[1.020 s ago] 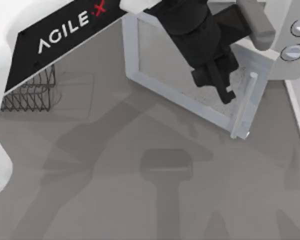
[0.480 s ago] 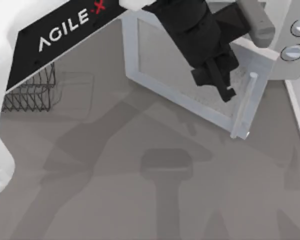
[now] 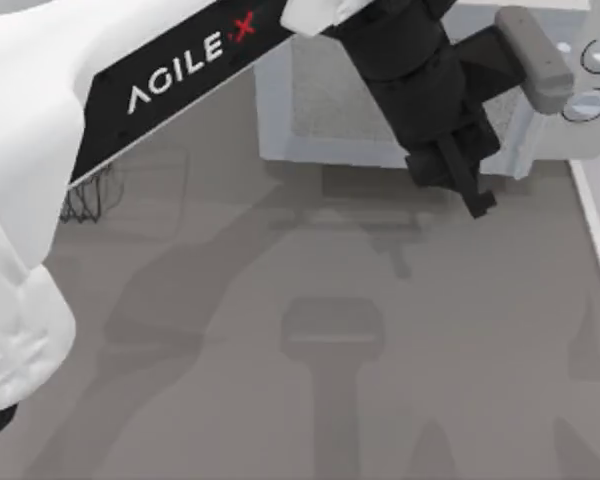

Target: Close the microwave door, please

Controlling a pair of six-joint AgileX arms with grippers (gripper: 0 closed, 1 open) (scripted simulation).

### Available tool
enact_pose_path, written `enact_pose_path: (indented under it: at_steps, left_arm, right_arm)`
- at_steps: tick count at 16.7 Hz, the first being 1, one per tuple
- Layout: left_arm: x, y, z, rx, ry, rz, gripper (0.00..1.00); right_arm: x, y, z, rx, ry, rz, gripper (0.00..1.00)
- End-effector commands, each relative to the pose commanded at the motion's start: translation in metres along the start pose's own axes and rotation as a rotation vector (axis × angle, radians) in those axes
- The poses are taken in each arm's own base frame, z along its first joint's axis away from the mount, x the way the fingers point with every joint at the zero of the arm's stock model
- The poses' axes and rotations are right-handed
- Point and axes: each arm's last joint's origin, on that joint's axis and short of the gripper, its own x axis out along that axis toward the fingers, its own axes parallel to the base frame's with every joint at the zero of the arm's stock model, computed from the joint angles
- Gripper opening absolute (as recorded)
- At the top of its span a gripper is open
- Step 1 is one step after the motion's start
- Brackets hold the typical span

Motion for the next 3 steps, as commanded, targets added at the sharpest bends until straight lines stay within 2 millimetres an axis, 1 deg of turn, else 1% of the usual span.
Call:
enact_pose_path:
  at_steps: [2, 3]
  left_arm:
    - [-0.0121, 0.0034, 0.0038, 0.004, -0.041, 0.046, 0.00]
    - [-0.0133, 0.0040, 0.0040, 0.004, -0.045, 0.051, 0.00]
  right_arm:
    - [0.0000, 0.0000, 0.0000, 0.000, 0.000, 0.000, 1.00]
    - [0.0000, 0.0000, 0.0000, 0.000, 0.000, 0.000, 1.00]
